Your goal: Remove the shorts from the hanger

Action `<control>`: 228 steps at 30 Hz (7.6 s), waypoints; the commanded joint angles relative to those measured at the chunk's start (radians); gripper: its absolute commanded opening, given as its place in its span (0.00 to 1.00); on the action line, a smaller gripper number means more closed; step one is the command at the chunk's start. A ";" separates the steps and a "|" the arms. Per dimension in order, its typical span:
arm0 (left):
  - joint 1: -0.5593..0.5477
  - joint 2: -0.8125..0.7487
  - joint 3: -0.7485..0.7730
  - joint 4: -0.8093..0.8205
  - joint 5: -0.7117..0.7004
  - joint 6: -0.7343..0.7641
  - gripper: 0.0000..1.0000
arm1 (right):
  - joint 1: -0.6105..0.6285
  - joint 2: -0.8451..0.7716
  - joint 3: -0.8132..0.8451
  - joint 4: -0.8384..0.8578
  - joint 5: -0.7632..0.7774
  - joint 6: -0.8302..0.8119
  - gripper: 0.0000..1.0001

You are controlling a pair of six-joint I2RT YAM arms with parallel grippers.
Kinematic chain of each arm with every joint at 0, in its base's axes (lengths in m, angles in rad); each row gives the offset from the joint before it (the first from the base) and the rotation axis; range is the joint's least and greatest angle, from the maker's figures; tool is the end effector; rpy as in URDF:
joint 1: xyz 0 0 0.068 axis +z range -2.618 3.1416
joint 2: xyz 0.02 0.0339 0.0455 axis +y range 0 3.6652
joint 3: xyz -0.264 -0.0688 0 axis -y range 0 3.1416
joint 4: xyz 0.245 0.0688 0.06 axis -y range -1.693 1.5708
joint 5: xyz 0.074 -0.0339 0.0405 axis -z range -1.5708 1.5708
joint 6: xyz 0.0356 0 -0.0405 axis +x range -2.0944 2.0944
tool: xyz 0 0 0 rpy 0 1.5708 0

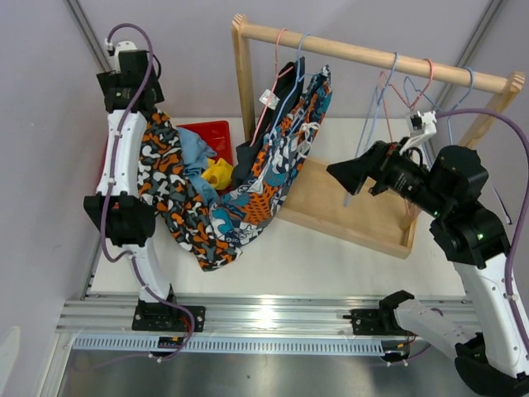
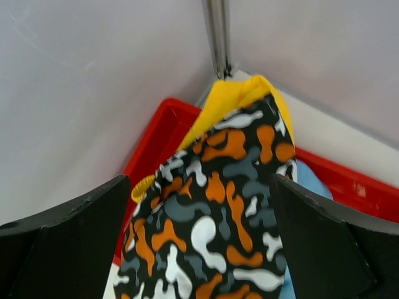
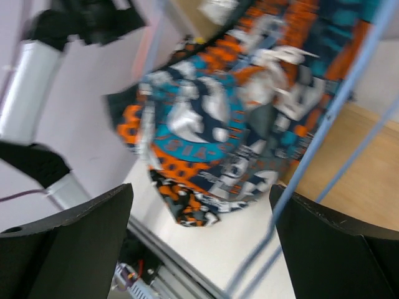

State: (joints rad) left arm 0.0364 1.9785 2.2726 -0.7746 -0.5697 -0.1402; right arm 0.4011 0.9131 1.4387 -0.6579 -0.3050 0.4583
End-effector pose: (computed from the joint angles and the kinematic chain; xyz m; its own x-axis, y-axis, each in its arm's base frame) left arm 0.4330 0.0350 0.4362 -0.3863 -0.1318 -0.9129 -0.5682 0.8137 0.1229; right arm 0.1316 0.0674 0.4830 -0.3949 0.2909 -0.8714 -0.5260 0.7061 0.4741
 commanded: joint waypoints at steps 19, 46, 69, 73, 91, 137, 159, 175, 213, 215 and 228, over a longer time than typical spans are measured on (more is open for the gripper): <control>-0.487 -1.042 -1.082 0.242 0.175 -0.085 0.99 | 0.305 0.478 0.533 0.052 0.303 -0.139 0.99; -0.489 -1.351 -1.470 0.296 0.254 -0.085 0.99 | 0.312 0.624 0.457 0.293 0.555 -0.073 0.13; -1.314 -0.908 -0.714 0.190 -0.044 -0.045 0.99 | 0.389 0.291 0.590 0.035 0.753 -0.038 0.00; -1.457 -0.762 -0.524 0.195 -0.078 -0.016 0.99 | 0.462 0.302 0.626 0.003 0.822 -0.010 0.00; -1.737 -0.521 -0.289 0.178 -0.131 -0.085 0.99 | 0.823 0.293 0.563 0.202 1.277 -0.202 0.00; -2.074 -0.441 -0.707 0.351 -0.521 -0.258 0.00 | 0.855 0.287 0.775 0.026 1.368 -0.239 0.00; -1.464 -0.375 -0.085 0.234 -0.251 0.130 0.00 | 0.872 0.294 0.799 -0.371 1.135 0.195 0.00; -2.314 -0.335 -0.210 0.849 -1.077 0.913 0.00 | 0.903 0.426 0.980 -0.078 1.318 -0.328 0.00; -1.395 -0.819 -0.323 -0.172 -0.494 0.575 0.00 | -0.024 0.336 0.274 0.003 0.316 0.066 0.00; -1.214 -0.861 -0.451 -0.188 -0.363 0.505 0.00 | -0.009 0.325 0.250 0.024 0.317 0.077 0.00; -0.431 -0.698 -0.098 -0.127 -0.038 0.240 0.00 | 0.031 0.299 0.187 -0.014 0.362 0.068 0.62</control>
State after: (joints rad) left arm -0.4881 1.3239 1.9686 -0.9516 -0.6819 0.2073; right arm 0.4248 1.2324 1.6653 -0.6022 0.0456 0.5270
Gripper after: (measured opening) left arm 0.009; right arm 0.527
